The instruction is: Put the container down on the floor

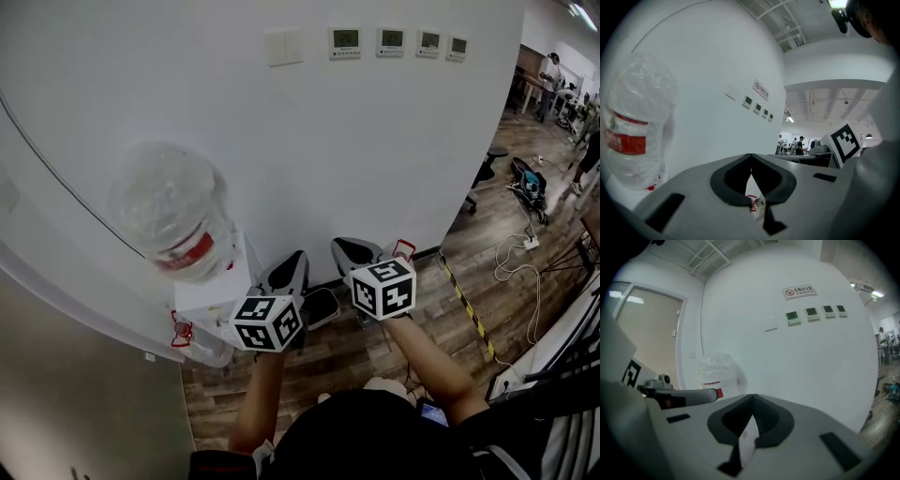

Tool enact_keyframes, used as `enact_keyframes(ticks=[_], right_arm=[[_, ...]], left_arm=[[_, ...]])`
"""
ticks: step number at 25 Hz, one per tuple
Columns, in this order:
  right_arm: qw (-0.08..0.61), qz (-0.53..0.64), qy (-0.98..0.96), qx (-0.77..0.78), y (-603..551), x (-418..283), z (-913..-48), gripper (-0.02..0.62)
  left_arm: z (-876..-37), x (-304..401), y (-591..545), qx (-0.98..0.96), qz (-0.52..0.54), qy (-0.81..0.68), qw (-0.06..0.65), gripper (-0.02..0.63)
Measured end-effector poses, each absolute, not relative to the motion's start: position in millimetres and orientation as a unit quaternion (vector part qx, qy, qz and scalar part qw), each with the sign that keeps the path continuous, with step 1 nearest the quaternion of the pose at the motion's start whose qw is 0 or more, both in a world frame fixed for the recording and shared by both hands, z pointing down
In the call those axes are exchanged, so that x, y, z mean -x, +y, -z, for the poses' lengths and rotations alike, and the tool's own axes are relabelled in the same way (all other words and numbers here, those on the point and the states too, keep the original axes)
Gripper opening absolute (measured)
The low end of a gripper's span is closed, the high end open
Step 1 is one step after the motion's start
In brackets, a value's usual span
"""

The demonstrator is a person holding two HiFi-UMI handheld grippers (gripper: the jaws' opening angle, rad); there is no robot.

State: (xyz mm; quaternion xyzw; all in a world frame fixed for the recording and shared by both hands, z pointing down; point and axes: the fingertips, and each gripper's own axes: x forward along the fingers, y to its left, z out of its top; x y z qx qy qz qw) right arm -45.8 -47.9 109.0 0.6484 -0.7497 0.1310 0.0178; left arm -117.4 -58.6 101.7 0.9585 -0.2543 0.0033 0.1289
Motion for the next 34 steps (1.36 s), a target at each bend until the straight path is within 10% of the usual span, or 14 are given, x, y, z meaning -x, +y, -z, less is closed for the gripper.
enact_keyframes(ticks=[34], right_arm=[[-0.035,-0.121,-0.780,-0.614,-18,-26,-74,0.029]], left_arm=[[-77,37,-28,-0.957,0.006,-0.269,0.108,0.017]])
